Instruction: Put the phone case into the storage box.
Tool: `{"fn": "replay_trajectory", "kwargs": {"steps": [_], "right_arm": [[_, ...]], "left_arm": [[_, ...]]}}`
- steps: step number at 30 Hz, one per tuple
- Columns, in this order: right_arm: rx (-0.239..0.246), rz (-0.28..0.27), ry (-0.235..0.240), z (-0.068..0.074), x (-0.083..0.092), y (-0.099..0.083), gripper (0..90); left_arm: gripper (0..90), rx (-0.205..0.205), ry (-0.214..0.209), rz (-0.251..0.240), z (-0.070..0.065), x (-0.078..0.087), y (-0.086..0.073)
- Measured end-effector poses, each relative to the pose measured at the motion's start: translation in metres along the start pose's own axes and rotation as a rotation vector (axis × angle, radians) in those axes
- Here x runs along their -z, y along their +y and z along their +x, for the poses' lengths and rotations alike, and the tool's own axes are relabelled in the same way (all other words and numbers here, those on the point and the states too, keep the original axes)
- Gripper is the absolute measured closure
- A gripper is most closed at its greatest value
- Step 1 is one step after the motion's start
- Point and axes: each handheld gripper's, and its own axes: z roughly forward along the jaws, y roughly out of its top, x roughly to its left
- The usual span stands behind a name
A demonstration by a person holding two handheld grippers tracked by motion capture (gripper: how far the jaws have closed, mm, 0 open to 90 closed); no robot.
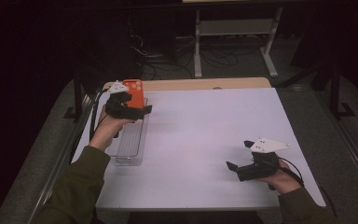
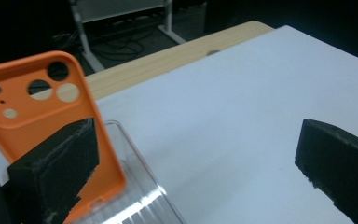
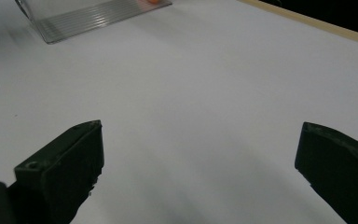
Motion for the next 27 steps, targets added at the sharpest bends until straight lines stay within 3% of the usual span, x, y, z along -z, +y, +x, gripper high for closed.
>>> {"fn": "replay_trajectory", "kwargs": {"steps": [6,15,23,27], "right_arm": [[0.002,-0.003,0.005,0.001,0.001,0.003,0.3],[0.020,-0.028,0.005,-0.001,0.004,0.006,0.3],[0.028,-0.036,0.006,-0.002,0.005,0.007,0.4],[0.023,-0.035,0.008,-0.002,0.005,0.008,0.3]], "left_arm": [[0.0,-0.007,-0.078,-0.007,-0.015,0.009,-0.012],[0.0,-0.064,-0.187,-0.027,-0.036,0.024,-0.033],[0.0,-0.098,-0.208,-0.012,-0.048,0.034,-0.056],[0.0,-0.085,-0.212,-0.015,-0.051,0.037,-0.064]]}}
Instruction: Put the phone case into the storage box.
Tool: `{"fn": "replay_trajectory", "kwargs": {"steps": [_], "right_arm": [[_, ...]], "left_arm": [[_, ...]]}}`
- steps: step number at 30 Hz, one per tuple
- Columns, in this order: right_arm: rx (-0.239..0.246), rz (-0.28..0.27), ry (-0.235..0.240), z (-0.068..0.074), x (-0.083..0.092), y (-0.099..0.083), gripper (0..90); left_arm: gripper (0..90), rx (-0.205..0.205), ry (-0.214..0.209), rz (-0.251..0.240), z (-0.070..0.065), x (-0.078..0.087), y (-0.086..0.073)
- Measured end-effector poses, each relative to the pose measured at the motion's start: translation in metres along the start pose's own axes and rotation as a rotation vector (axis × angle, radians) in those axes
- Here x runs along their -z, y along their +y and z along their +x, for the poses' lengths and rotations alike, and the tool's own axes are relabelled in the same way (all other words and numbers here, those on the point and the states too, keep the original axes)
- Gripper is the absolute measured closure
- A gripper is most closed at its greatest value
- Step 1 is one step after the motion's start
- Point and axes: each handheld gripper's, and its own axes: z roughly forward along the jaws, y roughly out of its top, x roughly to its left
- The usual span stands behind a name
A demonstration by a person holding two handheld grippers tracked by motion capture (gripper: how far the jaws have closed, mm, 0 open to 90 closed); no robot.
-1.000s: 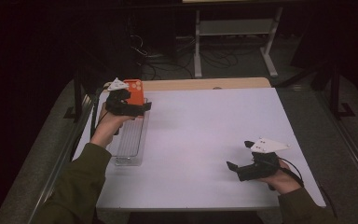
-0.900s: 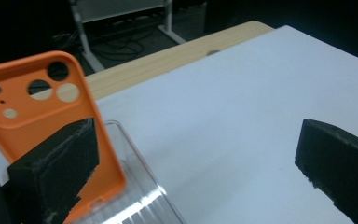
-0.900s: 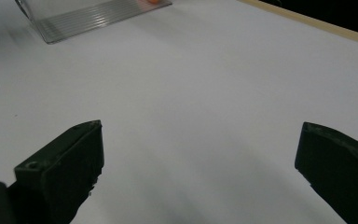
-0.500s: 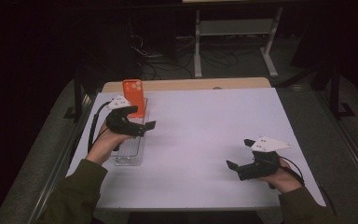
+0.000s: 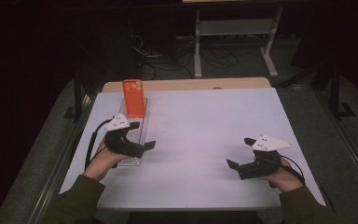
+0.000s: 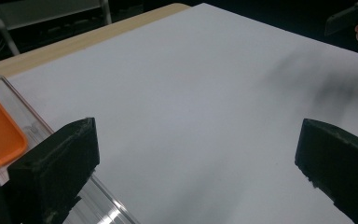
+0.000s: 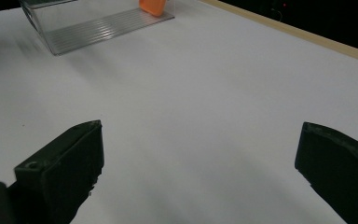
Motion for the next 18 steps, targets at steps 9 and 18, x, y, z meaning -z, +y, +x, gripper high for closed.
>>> {"fn": "replay_trajectory", "kwargs": {"steps": [9,18], "right_arm": [[0.007,-0.014,0.004,-0.001,0.001,0.002,0.3],[0.003,-0.025,0.012,-0.002,0.001,0.006,0.3]], "left_arm": [[0.0,-0.001,0.010,0.002,-0.005,0.003,-0.019],[0.0,-0.005,0.003,0.008,-0.007,0.003,-0.031]]}}
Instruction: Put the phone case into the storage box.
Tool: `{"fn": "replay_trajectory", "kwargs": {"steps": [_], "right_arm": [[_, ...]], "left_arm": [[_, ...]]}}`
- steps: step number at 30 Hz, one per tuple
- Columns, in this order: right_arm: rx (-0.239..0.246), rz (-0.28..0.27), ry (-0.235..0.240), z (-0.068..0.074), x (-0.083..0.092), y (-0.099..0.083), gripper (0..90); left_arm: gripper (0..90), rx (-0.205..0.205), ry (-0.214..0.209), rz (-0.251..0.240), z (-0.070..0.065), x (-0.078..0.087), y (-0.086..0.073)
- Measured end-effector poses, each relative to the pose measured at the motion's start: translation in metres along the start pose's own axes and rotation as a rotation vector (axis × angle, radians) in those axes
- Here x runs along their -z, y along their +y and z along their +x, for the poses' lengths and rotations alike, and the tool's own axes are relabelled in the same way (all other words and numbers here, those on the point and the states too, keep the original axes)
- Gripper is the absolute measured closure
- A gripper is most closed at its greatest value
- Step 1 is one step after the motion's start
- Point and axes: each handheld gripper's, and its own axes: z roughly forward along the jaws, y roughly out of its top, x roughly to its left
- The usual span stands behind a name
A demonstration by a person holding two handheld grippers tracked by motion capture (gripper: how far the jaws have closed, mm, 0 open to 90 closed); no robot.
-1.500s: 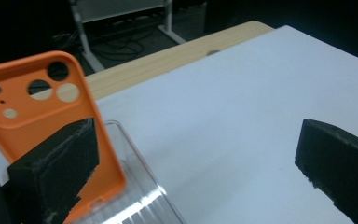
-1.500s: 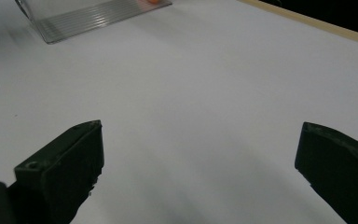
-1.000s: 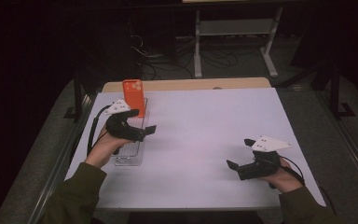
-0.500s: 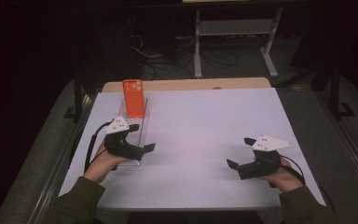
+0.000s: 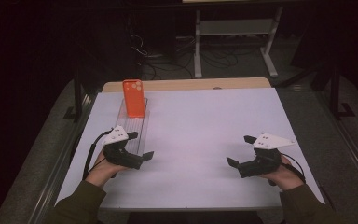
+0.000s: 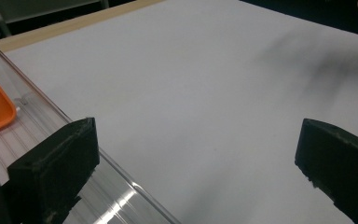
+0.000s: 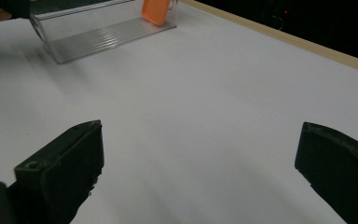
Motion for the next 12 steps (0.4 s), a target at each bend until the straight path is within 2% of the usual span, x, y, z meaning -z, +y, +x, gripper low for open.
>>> {"fn": "replay_trajectory", "kwargs": {"steps": [12], "right_arm": [[-0.006,0.007,0.001,0.0003,-0.0022,0.0005,0.3]], "left_arm": [[0.0,0.005,-0.010,0.009,0.0015,0.0001,-0.0030]]}}
